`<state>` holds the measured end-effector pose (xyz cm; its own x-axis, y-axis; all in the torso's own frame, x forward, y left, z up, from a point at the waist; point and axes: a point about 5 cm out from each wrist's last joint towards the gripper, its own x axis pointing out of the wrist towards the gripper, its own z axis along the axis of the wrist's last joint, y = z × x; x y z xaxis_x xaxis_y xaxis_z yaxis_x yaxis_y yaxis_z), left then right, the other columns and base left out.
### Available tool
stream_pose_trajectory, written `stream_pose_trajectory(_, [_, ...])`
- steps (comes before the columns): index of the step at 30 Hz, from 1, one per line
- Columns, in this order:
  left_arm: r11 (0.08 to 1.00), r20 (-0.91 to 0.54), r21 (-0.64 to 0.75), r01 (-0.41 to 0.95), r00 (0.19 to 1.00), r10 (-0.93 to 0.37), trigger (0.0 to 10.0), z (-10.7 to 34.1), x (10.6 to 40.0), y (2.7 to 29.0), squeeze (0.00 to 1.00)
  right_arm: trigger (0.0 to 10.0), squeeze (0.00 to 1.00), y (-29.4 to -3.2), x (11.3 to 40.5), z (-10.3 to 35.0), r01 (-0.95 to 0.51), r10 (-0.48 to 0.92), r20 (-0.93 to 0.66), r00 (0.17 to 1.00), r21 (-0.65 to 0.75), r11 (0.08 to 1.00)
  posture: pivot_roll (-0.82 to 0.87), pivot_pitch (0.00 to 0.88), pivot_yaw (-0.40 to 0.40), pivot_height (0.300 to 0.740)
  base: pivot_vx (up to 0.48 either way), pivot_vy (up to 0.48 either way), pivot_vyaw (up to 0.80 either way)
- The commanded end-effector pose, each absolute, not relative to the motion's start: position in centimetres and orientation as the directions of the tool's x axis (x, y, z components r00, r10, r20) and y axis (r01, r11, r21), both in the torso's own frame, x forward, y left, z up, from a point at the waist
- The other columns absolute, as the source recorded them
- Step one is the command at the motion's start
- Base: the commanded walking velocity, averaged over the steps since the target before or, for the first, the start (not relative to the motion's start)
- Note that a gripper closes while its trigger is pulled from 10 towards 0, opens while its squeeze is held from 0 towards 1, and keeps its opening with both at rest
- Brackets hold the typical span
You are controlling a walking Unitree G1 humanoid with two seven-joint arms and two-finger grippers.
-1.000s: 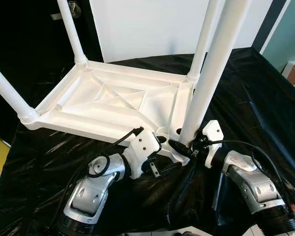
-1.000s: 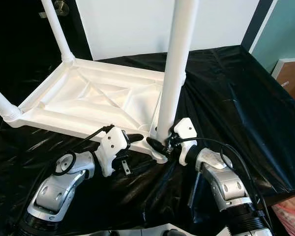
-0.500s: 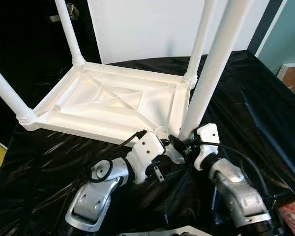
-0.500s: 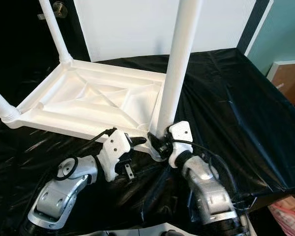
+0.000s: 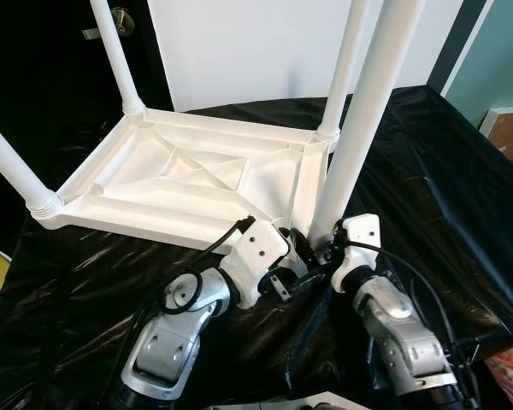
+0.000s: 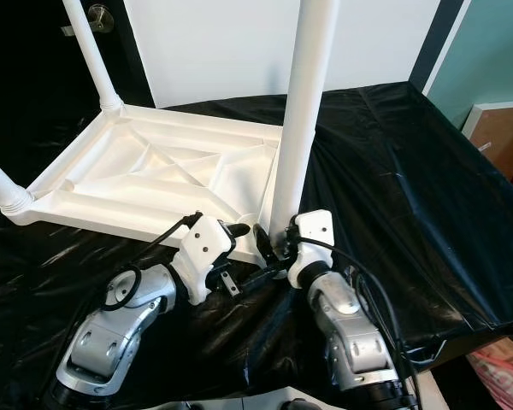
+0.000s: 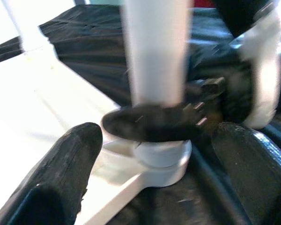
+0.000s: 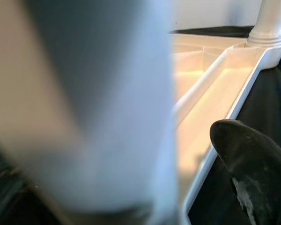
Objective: Building children table
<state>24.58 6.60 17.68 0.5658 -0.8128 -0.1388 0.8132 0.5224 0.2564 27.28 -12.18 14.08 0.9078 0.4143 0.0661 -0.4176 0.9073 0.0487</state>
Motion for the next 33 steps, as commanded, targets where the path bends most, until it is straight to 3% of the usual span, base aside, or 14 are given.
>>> stream_pose_trajectory(1, [0.535,-0.131,0.271,0.800,0.582,-0.803,10.0,17.7,24.6,6.9,0.00,10.0,1.00,-12.5,27.3,14.4,-0.436,0.432,0.072,0.899,0.055,0.898,-0.03,0.076,0.019,0.740,0.000,0.000,0.00])
stream_pose_trajectory(2, [0.527,-0.138,0.282,0.802,0.577,-0.805,10.0,17.6,24.5,7.3,0.00,10.0,0.00,-12.8,27.2,14.5,-0.471,0.468,0.069,0.881,0.041,0.881,-0.04,0.075,0.022,0.740,0.000,0.000,0.00])
stream_pose_trajectory(10, [0.469,-0.180,0.320,0.824,0.538,-0.823,10.0,17.1,24.1,8.8,0.00,10.0,0.00,-14.7,27.4,14.4,-0.666,0.668,0.012,0.744,-0.058,0.744,-0.05,0.071,0.034,0.740,0.000,0.000,0.00])
stream_pose_trajectory(21, [0.486,-0.203,0.296,0.822,0.551,-0.809,10.0,16.1,23.9,8.0,0.00,10.0,0.00,-14.4,30.8,14.7,-0.762,0.765,-0.052,0.642,-0.154,0.629,-0.02,0.056,0.025,0.740,0.000,0.000,0.00])
stream_pose_trajectory(22, [0.486,-0.210,0.287,0.825,0.549,-0.809,10.0,16.0,23.9,8.0,0.00,4.2,0.00,-14.2,31.2,14.6,-0.770,0.773,-0.057,0.632,-0.158,0.618,-0.02,0.055,0.024,0.740,0.000,0.000,0.00])
stream_pose_trajectory(23, [0.490,-0.218,0.292,0.821,0.556,-0.802,10.0,15.9,23.9,7.9,0.00,1.3,0.00,-13.9,31.5,14.3,-0.779,0.780,-0.070,0.621,-0.157,0.607,-0.01,0.052,0.017,0.740,0.000,0.000,0.00])
stream_pose_trajectory(24, [0.495,-0.220,0.296,0.817,0.563,-0.797,10.0,15.8,23.9,8.0,0.00,0.0,0.00,-13.7,31.7,14.0,-0.787,0.786,-0.082,0.613,-0.155,0.597,0.00,0.050,0.012,0.740,0.000,0.000,0.00])
stream_pose_trajectory(33, [0.585,-0.170,0.310,0.750,0.649,-0.742,10.0,16.3,24.3,8.5,0.00,0.0,0.00,-13.5,32.1,12.7,-0.815,0.806,-0.127,0.578,-0.138,0.563,0.04,0.053,-0.023,0.740,0.000,0.000,0.00])
